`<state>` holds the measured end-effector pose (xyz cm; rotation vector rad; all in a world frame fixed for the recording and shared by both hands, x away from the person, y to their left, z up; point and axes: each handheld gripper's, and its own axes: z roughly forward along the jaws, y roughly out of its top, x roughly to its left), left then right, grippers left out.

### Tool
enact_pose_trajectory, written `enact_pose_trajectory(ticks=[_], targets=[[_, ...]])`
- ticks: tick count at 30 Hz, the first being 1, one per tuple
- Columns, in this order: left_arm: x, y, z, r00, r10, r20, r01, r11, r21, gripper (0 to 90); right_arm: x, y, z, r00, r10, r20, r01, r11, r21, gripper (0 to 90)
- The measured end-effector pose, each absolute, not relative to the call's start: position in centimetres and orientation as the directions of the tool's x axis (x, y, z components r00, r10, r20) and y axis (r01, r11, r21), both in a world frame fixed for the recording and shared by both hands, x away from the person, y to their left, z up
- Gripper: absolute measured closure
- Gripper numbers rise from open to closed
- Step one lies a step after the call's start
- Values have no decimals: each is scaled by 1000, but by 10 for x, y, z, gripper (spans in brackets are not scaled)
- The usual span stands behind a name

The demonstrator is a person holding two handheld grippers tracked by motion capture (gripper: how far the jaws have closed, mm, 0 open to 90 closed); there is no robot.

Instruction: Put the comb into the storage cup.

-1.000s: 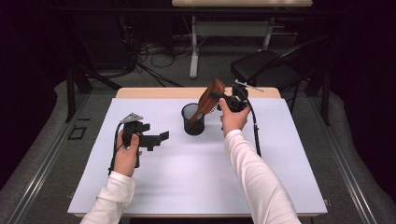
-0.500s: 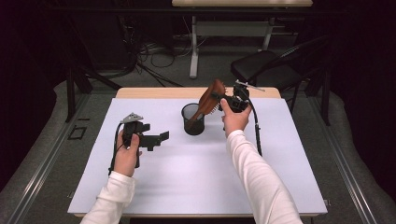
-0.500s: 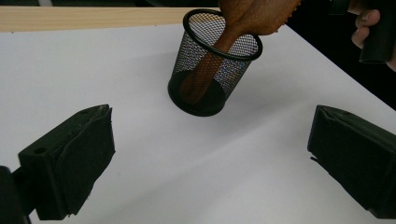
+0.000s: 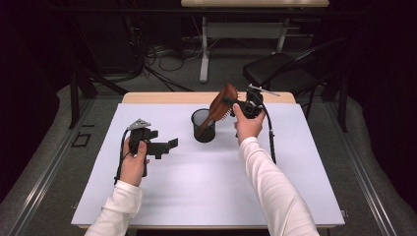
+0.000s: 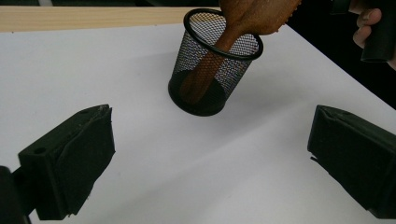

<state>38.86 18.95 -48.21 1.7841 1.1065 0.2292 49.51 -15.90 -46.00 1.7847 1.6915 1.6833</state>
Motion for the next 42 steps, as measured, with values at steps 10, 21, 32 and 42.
enact_pose_trajectory(ticks=[10, 21, 32, 42], targets=[[389, 190, -483, 566, 764, -310, 579, -101, 809, 9, 495, -158, -461, -266, 777, 571, 583, -342, 737, 330], [391, 190, -484, 562, 765, -314, 583, -97, 807, 9, 494, -160, -457, -263, 796, 546, 561, -334, 758, 194], [392, 190, -485, 560, 765, -318, 587, -96, 804, 9, 493, -159, -456, -261, 811, 524, 565, -312, 764, 143], [392, 191, -484, 558, 766, -320, 585, -90, 806, 9, 492, -161, -455, -270, 813, 516, 585, -287, 758, 106]])
